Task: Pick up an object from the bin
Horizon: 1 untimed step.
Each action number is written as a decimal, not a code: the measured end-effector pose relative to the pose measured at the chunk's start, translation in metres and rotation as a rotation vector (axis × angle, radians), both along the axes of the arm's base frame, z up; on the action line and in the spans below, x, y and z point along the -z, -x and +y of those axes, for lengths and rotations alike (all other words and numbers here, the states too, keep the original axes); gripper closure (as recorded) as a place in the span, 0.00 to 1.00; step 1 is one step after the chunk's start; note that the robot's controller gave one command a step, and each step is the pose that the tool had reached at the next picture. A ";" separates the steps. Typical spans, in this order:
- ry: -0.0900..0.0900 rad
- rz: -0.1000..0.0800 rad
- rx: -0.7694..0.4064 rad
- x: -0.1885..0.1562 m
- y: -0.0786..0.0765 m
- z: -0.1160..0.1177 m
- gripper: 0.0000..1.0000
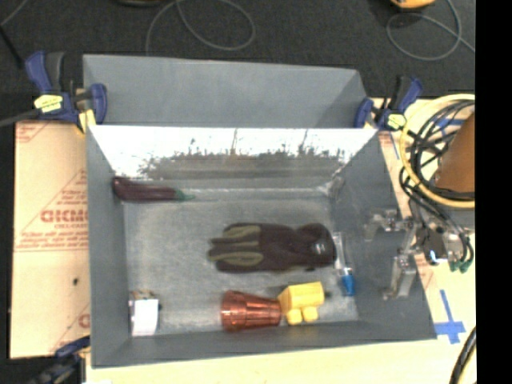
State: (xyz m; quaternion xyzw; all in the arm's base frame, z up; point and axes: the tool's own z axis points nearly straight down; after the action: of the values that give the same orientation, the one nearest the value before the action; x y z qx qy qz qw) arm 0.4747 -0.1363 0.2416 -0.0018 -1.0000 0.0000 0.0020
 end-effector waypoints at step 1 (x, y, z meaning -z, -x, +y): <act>0.002 -0.007 -0.004 -0.004 -0.002 0.001 0.00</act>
Offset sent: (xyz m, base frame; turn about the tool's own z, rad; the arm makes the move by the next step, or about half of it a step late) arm 0.0368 0.0712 -0.0842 -0.2382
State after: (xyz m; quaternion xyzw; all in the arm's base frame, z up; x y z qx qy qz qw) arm 0.4763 -0.1356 0.2452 0.0000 -1.0000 0.0008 -0.0018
